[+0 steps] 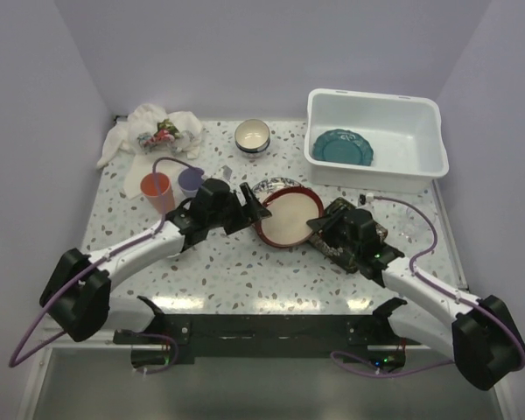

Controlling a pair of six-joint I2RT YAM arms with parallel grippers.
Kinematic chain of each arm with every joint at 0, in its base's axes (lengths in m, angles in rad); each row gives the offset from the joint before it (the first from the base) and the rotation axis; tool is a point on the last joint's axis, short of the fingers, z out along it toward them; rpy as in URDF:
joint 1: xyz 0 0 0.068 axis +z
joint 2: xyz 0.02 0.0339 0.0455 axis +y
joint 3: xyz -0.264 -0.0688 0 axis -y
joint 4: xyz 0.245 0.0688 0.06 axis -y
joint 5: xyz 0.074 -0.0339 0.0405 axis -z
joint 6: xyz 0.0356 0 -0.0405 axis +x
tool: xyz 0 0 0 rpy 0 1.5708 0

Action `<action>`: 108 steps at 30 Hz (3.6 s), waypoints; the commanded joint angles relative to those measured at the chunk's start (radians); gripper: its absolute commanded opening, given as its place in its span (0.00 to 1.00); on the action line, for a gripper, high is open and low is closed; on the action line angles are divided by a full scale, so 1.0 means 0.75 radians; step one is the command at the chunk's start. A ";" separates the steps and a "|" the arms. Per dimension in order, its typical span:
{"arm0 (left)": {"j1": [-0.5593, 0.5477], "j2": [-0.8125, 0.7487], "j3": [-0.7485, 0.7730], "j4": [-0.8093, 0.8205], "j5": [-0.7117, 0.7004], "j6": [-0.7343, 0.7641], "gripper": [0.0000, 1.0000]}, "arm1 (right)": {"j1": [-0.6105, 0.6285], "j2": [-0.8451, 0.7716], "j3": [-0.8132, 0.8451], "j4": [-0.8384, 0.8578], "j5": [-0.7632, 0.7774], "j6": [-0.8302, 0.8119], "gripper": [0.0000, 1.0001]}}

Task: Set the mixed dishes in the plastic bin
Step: Place the plate in the plate inside a plastic bin.

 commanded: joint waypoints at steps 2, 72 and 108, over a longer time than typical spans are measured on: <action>-0.004 -0.231 0.110 -0.101 -0.240 0.369 0.94 | 0.006 -0.071 0.190 0.105 -0.039 -0.056 0.00; -0.004 -0.850 -0.428 0.058 -0.805 1.269 1.00 | -0.961 1.361 1.458 0.043 -0.952 -0.395 0.00; -0.004 -0.852 -0.409 0.052 -0.788 1.273 1.00 | -0.880 1.467 1.708 -0.581 -0.657 -0.772 0.49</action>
